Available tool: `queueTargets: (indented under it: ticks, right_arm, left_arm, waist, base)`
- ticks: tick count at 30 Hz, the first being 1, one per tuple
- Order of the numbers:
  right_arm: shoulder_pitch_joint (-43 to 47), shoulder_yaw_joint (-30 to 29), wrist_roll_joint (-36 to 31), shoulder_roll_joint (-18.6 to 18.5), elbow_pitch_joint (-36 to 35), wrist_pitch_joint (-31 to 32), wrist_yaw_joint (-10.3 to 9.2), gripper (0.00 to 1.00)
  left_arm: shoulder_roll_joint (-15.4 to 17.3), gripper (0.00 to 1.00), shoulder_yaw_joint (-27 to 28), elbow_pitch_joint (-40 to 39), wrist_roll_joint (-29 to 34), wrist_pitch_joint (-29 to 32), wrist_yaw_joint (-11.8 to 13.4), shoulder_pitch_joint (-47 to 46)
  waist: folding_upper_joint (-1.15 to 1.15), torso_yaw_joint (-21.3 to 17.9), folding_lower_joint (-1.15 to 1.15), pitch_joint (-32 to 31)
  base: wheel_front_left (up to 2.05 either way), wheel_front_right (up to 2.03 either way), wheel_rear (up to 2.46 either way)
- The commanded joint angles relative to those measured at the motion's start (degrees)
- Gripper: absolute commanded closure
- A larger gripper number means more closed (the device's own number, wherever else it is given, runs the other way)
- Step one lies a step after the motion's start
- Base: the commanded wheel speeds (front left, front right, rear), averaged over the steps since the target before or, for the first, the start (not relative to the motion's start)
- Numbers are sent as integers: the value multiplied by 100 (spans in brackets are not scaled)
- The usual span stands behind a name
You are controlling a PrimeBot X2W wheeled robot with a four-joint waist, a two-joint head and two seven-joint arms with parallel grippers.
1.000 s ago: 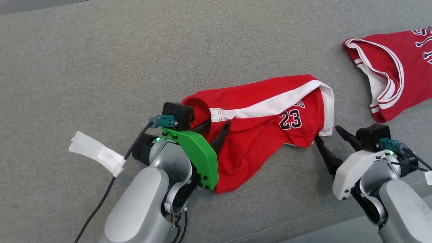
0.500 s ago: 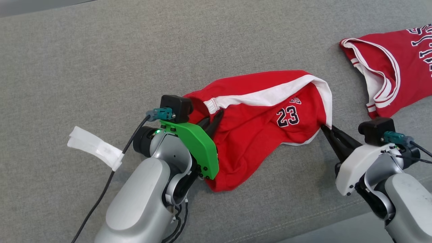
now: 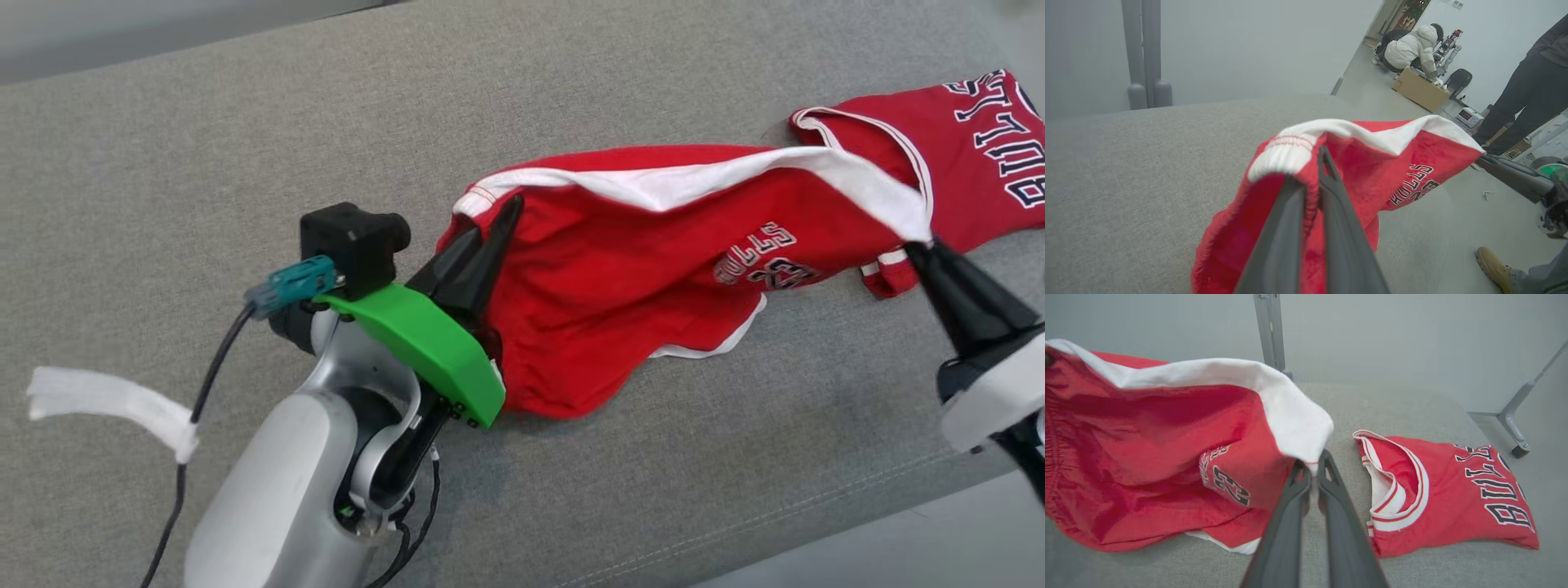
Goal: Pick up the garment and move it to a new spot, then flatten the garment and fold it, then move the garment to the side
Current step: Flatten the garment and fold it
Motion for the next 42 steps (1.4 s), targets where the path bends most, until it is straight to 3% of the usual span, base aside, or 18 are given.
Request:
queueTargets:
  ticks: [1, 5, 10, 12, 15, 19, 20, 23, 26, 29, 34, 38, 42]
  right_arm:
    - [148, -371, 53, -66, -409, 88, -4, 100]
    - [107, -1046, 17, -275, -1065, 348, -4, 100]
    - [-602, -1047, 219, -513, -1187, 554, -3, 100]
    - [-1224, -775, 102, -779, -975, 625, -4, 100]
    - [-2520, -145, 95, -847, -417, 661, -3, 100]
    - [-4514, 601, -254, -428, 601, 238, -6, 100]
    - [-4970, 696, -296, -153, 938, 54, -8, 100]
    - [-6262, 807, -776, 358, 1945, -419, -10, 100]
    - [-7254, 624, -1474, 863, 2817, -1270, -8, 100]
    - [-7927, 173, -1898, 1450, 3556, -2061, -8, 100]
    - [-8504, -382, -2350, 2112, 4405, -2587, -8, 100]
    - [-8165, 31, -2336, 2163, 4584, -2640, -8, 100]
    - [-7542, 453, -2036, 1960, 4047, -2637, -8, 100]
  left_arm:
    - [118, 100, 79, -479, -9, 34, 96, 157]
    - [310, 100, 278, -1530, -143, 302, 271, 239]
    - [513, 100, 592, -1984, -454, 890, 381, -201]
    - [632, 100, 788, -1845, -604, 1213, 392, -657]
    - [852, 100, 1012, -1321, -529, 1571, 334, -1585]
    - [975, 100, 1176, -272, -286, 1567, 189, -2914]
    - [1016, 100, 1149, 51, -148, 1502, 103, -3225]
    - [1051, 100, 1206, 861, 110, 1147, -90, -4101]
    - [1096, 100, 1270, 1533, 475, 276, -310, -4943]
    - [1157, 100, 1194, 2143, 845, -656, -480, -5555]
    - [1187, 100, 1154, 3078, 1108, -2276, -630, -6301]
    - [1238, 100, 865, 3624, 979, -2615, -703, -6163]
    - [1339, 100, 274, 3471, 410, -2859, -718, -5652]
  waist:
    - [0, 70, 0, -100]
    - [0, 181, 0, -9]
    - [0, 335, 0, 411]
    - [0, 415, 0, 695]
    - [0, 523, 0, 1135]
    - [0, 619, 0, 1669]
    - [0, 645, 0, 1756]
    - [0, 680, 0, 2004]
    - [0, 733, 0, 2179]
    - [0, 724, 0, 2284]
    - [0, 695, 0, 2636]
    - [0, 675, 0, 2961]
    - [0, 678, 0, 3168]
  base:
    - [0, 0, 0]
    - [0, 0, 0]
    - [0, 0, 0]
    - [0, 0, 0]
    - [0, 0, 0]
    - [0, 0, 0]
    - [0, 0, 0]
    - [0, 0, 0]
    - [0, 0, 0]
    - [0, 0, 0]
    - [0, 0, 0]
    - [0, 0, 0]
    - [0, 0, 0]
